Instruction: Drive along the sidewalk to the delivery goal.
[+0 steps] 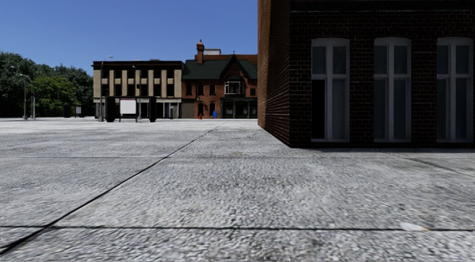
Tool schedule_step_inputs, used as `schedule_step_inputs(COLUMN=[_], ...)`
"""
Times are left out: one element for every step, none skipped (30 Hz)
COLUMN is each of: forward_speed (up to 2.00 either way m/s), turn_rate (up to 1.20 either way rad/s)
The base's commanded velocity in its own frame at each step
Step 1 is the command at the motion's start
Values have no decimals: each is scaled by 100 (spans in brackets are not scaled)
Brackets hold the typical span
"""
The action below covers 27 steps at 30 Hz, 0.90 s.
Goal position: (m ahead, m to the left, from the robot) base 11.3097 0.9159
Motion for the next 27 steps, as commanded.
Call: schedule_step_inputs(forward_speed=[200,200,200,200,200,200,200,200,200,200,200,200,200,200,200,200,200,200,200,200,200,200,200,200,200,200,200], turn_rate=[0,0,1,51,100,113,116,116,115,31,9,0,0,0,0,0,0,0,0,0,0,0,0,0,0,0,0])
